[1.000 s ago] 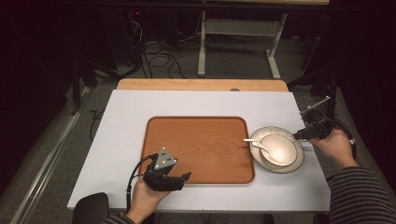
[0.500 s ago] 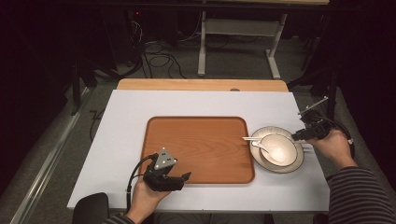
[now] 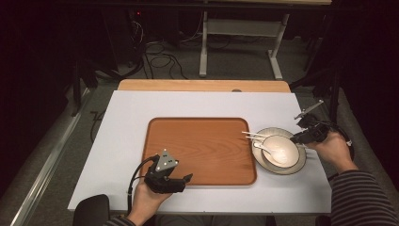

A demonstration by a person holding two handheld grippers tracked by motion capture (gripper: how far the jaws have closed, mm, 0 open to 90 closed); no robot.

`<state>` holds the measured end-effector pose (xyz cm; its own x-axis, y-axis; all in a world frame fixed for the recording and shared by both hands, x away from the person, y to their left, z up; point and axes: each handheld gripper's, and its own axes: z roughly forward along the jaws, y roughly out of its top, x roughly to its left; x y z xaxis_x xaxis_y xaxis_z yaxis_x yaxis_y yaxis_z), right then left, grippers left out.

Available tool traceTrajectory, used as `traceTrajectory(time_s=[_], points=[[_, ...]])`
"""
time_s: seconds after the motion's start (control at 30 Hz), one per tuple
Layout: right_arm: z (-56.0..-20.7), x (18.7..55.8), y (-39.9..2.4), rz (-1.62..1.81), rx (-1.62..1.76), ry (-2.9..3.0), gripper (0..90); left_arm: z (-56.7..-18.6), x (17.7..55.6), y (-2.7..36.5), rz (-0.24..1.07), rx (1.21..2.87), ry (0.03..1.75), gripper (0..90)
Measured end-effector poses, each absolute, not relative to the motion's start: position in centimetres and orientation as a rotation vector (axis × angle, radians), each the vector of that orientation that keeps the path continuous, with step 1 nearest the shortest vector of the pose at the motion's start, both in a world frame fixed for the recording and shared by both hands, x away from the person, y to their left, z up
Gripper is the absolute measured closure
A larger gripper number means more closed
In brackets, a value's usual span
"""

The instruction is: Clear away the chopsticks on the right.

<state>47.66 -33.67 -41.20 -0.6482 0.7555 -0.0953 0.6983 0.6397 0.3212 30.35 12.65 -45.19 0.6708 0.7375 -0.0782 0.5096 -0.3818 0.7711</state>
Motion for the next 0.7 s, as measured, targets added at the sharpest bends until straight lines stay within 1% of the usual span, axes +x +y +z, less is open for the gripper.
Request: traceTrajectory(time_s=[0.07,0.13,0.27,0.4,0.57,0.7], points=[[-41.08,47.60,-33.52,0.365,1.166,2.648,80.7,-45.17,30.36,12.70,0.354,2.066,0.960,32.5],[-41.02,47.53,-33.59,0.360,1.161,2.641,81.7,-45.18,30.35,12.69,0.355,2.067,0.960,32.4],[-41.17,47.44,-33.61,0.358,1.161,2.639,78.4,-45.19,30.35,12.66,0.355,2.068,0.958,32.5],[-41.40,47.62,-33.37,0.358,1.151,2.646,77.3,-45.22,30.35,12.60,0.354,2.068,0.960,32.5],[-41.51,47.83,-33.04,0.347,1.146,2.651,79.5,-45.22,30.36,12.60,0.354,2.068,0.961,32.5],[-41.63,47.86,-32.84,0.328,1.124,2.646,84.1,-45.20,30.34,12.65,0.356,2.067,0.959,32.5]])
